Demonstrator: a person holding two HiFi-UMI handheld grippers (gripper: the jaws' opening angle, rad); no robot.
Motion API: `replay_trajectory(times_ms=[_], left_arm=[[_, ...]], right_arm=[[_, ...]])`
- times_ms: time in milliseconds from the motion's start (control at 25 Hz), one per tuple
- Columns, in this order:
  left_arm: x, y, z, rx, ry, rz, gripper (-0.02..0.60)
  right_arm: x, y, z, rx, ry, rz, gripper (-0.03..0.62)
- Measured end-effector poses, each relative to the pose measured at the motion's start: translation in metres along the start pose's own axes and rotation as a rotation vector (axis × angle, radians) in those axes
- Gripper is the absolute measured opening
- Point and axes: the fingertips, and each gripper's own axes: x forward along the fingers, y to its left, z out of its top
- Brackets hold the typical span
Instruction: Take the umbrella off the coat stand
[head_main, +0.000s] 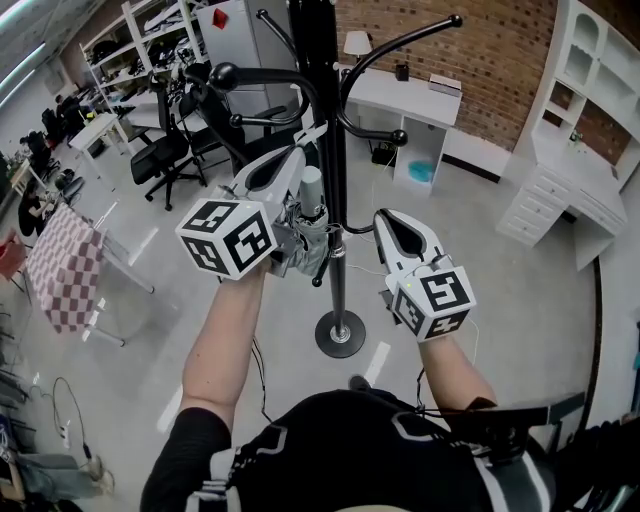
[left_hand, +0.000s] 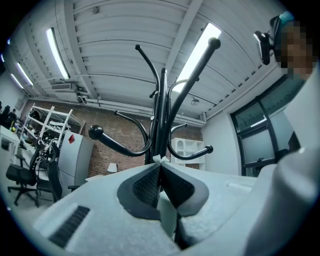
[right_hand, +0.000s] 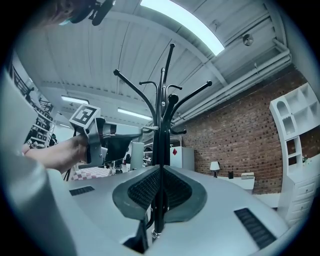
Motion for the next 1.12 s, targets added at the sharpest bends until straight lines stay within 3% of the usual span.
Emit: replay_trajectory(times_ms=[1120], left_arm=[[-0.005,-0.017,0.057,0.003,-0.075,-0.04,0.012]], right_arm=[[-0.021,0.002,0.006,-0.004,-0.012,-0.025,0.008]])
